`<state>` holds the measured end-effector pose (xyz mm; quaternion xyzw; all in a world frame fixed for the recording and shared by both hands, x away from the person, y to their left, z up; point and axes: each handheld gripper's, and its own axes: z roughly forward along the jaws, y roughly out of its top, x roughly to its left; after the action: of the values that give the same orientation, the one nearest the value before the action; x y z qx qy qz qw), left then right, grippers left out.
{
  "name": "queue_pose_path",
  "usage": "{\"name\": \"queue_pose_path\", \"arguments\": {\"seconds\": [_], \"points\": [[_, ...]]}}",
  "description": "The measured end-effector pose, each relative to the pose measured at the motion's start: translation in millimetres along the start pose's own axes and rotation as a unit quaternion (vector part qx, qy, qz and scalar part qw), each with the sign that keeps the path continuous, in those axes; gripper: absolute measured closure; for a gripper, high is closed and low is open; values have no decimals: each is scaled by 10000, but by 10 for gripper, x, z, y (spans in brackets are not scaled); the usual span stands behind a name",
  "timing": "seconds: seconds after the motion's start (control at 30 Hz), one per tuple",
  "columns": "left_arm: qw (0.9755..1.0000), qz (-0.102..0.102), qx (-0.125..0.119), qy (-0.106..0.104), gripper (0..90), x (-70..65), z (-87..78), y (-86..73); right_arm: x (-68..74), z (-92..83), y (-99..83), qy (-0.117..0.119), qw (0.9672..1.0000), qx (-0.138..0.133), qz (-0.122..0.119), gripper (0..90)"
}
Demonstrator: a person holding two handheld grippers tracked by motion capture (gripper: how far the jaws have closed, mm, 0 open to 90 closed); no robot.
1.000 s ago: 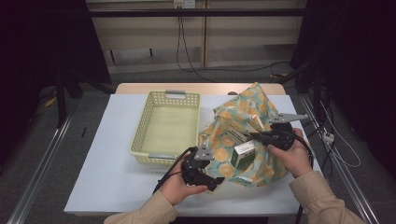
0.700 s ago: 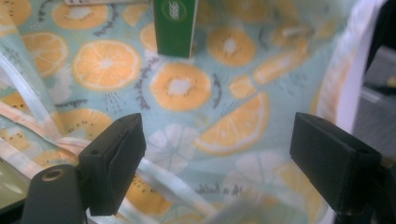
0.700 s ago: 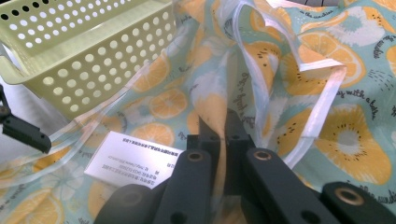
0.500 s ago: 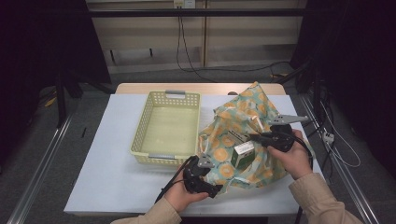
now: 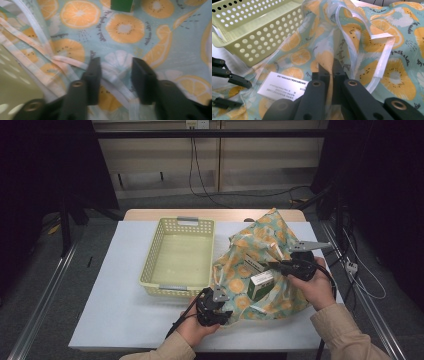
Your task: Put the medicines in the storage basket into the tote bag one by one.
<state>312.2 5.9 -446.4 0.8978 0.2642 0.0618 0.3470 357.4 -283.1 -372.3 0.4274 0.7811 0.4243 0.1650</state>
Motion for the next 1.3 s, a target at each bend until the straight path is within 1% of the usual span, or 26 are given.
{"name": "queue_pose_path", "arguments": {"seconds": [0.03, 0.07, 0.1, 0.13, 0.17, 0.2, 0.23, 0.27, 0.3, 0.33, 0.37, 0.4, 0.43, 0.47, 0.5, 0.53, 0.57, 0.6, 0.7, 0.8, 0.87, 0.93, 1.03, 1.13, 1.2, 1.3], "points": [[9998, -19, -8, 176, 660, -15, 2, 0, -2, -2, 1, 2, 10000, -2, 12, 900], [10000, -18, -35, 77, 690, -6, 8, 1, -6, -4, 3, 1, 10000, -3, 9, 900], [10000, -70, -55, -38, 729, -1, 7, 7, -12, -7, 3, 0, 10000, 0, 9, 900], [9998, -111, -85, -144, 867, 4, 22, 5, -16, -8, 3, -12, 10000, -12, 22, 900], [9999, -105, -79, -96, 899, -4, 34, 9, -21, -10, 2, -18, 10000, -18, 14, 900], [9997, -168, -62, -171, 900, 3, 38, 23, -23, -12, 2, -15, 10000, -21, 18, 900], [9997, -210, 11, -93, 900, 3, 35, 36, -24, -15, 2, -17, 10000, -23, 28, 900], [9997, -218, 16, -119, 900, 13, 38, 43, -26, -17, 2, -8, 10000, -17, 25, 900], [9994, -254, 49, -220, 900, 25, 34, 50, -27, -19, 3, -14, 10000, -10, 23, 900], [9996, -226, 97, -137, 900, 20, 32, 64, -28, -23, 7, -22, 10000, -2, 24, 900], [9994, -200, 110, -250, 900, 34, 36, 80, -30, -28, 14, -27, 10000, -13, 16, 900], [9993, -239, 110, -253, 900, 42, 32, 100, -30, -35, 21, -28, 10000, -27, 21, 900], [9993, -304, 83, -192, 900, 45, 18, 125, -33, -46, 29, -33, 10000, -39, 6, 900], [9990, -314, 32, -326, 900, 76, 3, 151, -35, -56, 34, -35, 10000, -57, -4, 900], [9986, -398, -51, -339, 900, 84, -20, 186, -38, -68, 37, -33, 10000, -61, 2, 900], [9984, -386, -117, -384, 900, 98, -55, 223, -42, -78, 36, -44, 10000, -73, 8, 900], [9985, -358, -164, -376, 900, 104, -90, 267, -49, -88, 33, -49, 10000, -76, 4, 900], [9982, -382, -257, -373, 900, 105, -126, 310, -56, -95, 29, -54, 10000, -77, 10, 900], [9976, -360, -424, -417, 900, 121, -224, 432, -74, -96, 8, -68, 9999, -68, 34, 900], [9972, -304, -524, -439, 900, 127, -280, 521, -69, -89, -6, -45, 10000, -62, 36, 900], [9961, -379, -594, -521, 900, 130, -279, 559, -67, -88, -9, -40, 10000, -64, 39, 900], [9946, -436, -613, -717, 900, 118, -262, 582, -67, -91, -7, -38, 10000, -62, 41, 900], [9952, -287, -653, -672, 900, 82, -259, 650, -69, -102, 3, -53, 10000, -73, 32, 900], [9941, -304, -785, -691, 900, 97, -304, 753, -70, -112, 12, -49, 10000, -59, 33, 900], [9946, -206, -821, -606, 900, 109, -371, 822, -67, -107, 8, -35, 10000, -55, 39, 900], [9940, -138, -909, -585, 900, 130, -470, 922, -68, -91, 9, -27, 10000, -60, 32, 900]]}}
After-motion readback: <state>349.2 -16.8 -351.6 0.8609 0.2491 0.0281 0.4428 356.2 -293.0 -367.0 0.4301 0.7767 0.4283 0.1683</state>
